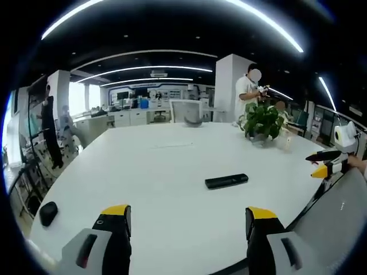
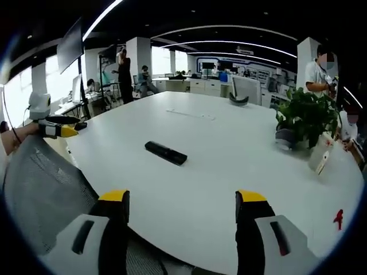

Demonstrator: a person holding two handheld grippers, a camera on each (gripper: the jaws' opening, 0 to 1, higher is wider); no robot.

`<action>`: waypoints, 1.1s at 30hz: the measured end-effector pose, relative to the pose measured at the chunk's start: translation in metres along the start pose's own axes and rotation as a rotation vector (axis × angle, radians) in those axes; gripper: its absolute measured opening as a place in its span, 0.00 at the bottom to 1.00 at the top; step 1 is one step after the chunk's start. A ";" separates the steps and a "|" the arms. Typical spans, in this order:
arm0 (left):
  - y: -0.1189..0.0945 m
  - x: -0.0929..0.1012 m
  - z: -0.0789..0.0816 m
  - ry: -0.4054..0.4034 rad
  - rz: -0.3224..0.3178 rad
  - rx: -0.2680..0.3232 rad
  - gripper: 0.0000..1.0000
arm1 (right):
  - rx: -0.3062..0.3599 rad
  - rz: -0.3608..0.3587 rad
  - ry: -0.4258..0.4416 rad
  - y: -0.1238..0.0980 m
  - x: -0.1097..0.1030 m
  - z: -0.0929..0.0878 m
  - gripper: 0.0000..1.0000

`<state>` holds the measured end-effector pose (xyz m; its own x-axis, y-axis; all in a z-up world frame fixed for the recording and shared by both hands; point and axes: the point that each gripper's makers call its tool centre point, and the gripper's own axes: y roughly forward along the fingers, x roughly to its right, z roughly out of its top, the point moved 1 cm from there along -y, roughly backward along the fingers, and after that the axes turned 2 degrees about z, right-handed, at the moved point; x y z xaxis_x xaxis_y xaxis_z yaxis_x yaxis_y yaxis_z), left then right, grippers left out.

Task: Press the specified remote control buttons in sequence, fully releasing each button before pressing the next.

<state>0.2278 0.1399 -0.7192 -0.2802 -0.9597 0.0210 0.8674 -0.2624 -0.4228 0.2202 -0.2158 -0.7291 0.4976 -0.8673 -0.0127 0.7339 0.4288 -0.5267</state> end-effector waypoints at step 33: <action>-0.004 0.019 0.008 0.005 -0.095 0.022 0.86 | -0.077 -0.111 -0.065 -0.007 0.002 0.002 0.75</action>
<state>0.2223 0.1214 -0.7098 -0.3637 -0.9299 0.0555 0.8456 -0.3545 -0.3990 0.2172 -0.2196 -0.7235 0.4462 -0.8890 0.1025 0.7496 0.3087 -0.5855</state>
